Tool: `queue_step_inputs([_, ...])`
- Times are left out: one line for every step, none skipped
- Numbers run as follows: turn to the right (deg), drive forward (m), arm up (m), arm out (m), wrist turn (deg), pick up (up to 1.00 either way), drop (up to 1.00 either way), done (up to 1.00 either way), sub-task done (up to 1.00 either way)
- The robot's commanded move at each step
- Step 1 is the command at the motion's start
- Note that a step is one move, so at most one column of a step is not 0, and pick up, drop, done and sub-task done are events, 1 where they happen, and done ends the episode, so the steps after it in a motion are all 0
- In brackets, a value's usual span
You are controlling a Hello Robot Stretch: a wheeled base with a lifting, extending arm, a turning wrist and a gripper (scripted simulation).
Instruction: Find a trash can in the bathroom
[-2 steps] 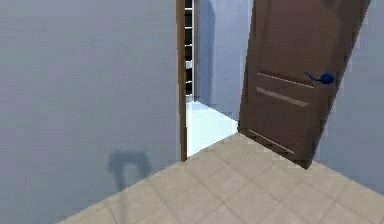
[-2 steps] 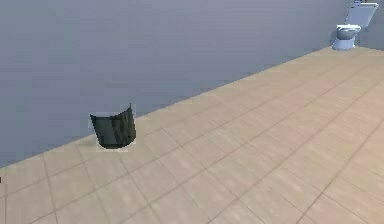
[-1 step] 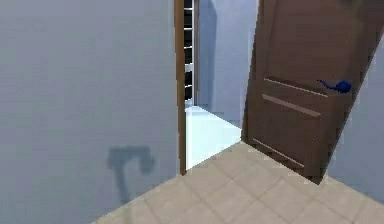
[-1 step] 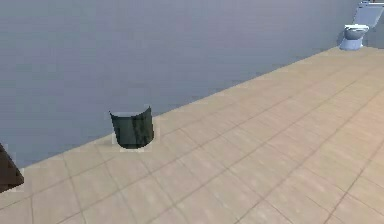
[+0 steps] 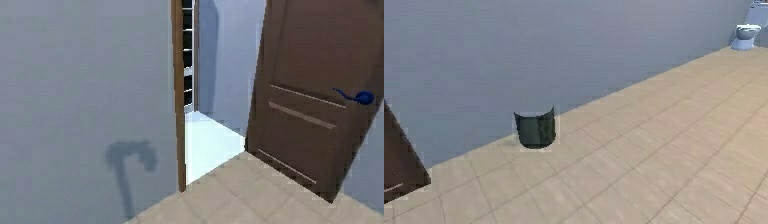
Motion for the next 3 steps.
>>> queue_step_inputs([18.0,0.0,0.0,0.0,0.0,0.0,0.0,0.0,0.0])
queue_step_inputs([0.0,1.0,0.0,0.0,0.0,0.0,0.0,0.0,0.0])
queue_step_inputs([39.0,0.0,0.0,0.0,0.0,0.0,0.0,0.0,0.0])
